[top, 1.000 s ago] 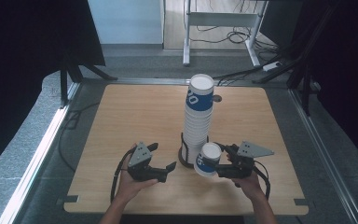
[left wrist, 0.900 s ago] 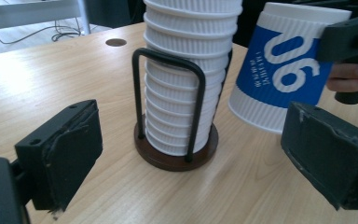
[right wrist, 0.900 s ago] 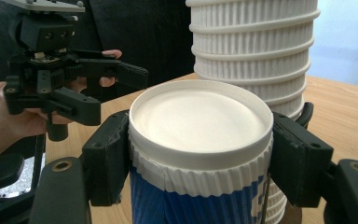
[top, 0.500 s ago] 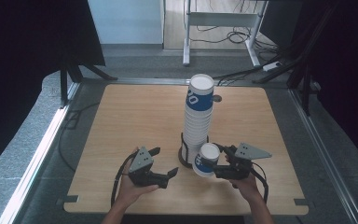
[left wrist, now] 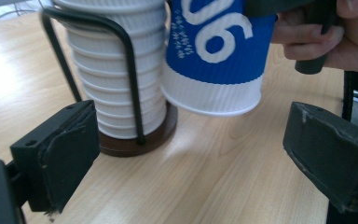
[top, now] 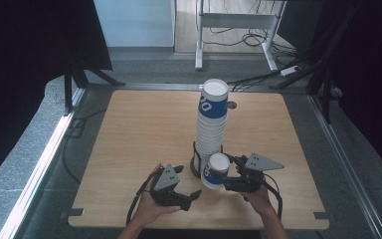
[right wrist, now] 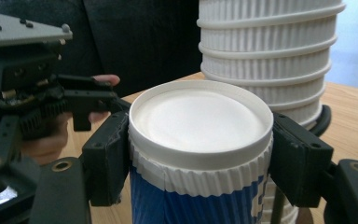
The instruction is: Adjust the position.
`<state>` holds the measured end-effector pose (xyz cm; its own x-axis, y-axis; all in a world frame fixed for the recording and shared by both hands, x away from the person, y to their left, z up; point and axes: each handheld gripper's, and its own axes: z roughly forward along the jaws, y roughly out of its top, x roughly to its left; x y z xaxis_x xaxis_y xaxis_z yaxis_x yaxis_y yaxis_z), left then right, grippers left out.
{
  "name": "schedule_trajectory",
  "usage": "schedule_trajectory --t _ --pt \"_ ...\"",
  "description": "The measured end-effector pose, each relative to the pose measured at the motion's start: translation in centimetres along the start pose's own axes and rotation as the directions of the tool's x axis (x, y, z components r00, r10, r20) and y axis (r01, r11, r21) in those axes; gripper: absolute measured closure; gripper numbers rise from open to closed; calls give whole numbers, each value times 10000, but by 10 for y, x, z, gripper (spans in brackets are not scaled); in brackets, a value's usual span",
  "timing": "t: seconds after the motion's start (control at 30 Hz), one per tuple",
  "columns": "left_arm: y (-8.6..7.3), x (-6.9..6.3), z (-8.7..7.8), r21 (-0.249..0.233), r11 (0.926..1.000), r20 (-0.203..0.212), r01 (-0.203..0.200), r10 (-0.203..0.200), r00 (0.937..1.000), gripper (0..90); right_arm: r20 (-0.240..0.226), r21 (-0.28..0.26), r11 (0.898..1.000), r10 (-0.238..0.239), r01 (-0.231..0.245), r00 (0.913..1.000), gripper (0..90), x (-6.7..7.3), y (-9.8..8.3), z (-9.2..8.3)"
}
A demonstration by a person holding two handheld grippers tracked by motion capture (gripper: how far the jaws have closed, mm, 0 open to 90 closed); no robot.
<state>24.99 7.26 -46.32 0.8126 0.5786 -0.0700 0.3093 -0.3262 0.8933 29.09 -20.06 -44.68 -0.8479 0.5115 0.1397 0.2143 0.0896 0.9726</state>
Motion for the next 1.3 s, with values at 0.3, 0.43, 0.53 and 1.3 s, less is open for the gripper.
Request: schedule_trajectory --t 0.3,0.43,0.53,1.3 --pt "0 -6 5 73 9999 139 -122 121 9998 38 -461 -30 9998 184 -186 9988 290 9 -2 9" --pt "-1 -7 7 100 9998 252 -142 140 9996 38 -854 -87 9993 361 -370 9957 290 15 -3 14" --pt "-1 -8 8 103 9998 362 -174 170 9992 38 -1057 -99 9990 431 -444 9935 290 19 -3 18" --pt "-7 -10 13 261 9980 389 -572 562 9977 173 -1595 66 9995 301 -294 9867 288 34 -4 27"
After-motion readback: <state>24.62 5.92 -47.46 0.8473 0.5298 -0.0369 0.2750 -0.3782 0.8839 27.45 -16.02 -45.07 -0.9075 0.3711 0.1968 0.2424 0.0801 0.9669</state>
